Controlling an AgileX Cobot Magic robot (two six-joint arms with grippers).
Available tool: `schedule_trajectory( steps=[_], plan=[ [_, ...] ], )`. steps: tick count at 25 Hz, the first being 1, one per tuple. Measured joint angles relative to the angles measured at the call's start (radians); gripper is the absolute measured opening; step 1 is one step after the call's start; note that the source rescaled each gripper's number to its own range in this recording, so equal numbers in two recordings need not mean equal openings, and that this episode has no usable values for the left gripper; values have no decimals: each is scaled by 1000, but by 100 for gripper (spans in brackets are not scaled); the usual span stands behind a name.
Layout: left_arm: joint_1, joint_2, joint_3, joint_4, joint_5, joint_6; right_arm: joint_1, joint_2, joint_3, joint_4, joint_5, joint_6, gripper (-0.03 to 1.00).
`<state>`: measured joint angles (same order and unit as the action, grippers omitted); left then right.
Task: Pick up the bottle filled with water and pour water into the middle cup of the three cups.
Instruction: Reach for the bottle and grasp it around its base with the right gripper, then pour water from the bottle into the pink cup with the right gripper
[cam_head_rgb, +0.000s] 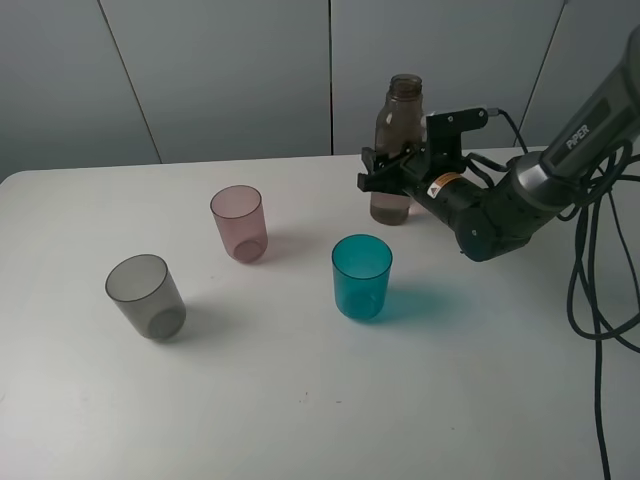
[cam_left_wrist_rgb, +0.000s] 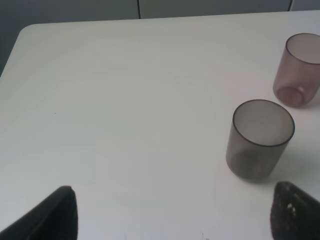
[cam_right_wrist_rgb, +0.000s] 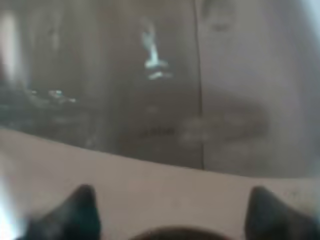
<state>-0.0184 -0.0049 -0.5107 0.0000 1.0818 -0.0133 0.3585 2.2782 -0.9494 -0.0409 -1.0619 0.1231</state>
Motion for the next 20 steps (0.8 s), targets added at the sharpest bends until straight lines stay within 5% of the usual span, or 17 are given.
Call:
schedule_trajectory(
  steps=[14,20],
  plan=[
    [0,0,0,0,0,0,0,0,-2,-32,4,-4,0],
    [0,0,0,0,0,0,0,-65,-2,-46,79,-44,0]
  ],
)
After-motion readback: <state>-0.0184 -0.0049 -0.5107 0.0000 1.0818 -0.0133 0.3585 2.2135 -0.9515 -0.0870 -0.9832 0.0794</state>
